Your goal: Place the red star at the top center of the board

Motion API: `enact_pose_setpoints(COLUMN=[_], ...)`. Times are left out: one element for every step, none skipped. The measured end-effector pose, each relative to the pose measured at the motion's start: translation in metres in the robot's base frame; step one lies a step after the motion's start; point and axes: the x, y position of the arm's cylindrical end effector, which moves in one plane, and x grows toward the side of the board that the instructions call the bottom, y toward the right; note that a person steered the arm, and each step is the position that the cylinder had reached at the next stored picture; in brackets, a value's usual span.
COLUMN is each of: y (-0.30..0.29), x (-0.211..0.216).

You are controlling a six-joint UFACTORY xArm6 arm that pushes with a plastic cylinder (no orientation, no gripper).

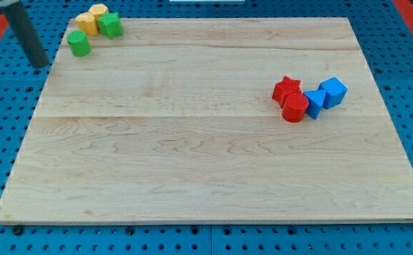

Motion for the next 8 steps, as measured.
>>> enact_pose_setpoints(y=[0.12, 0.207, 0.224, 0.218, 0.198, 0.19, 0.19, 0.192], x=[-0.007, -0.087, -0.159, -0.16, -0.159, -0.16, -0.16, -0.16])
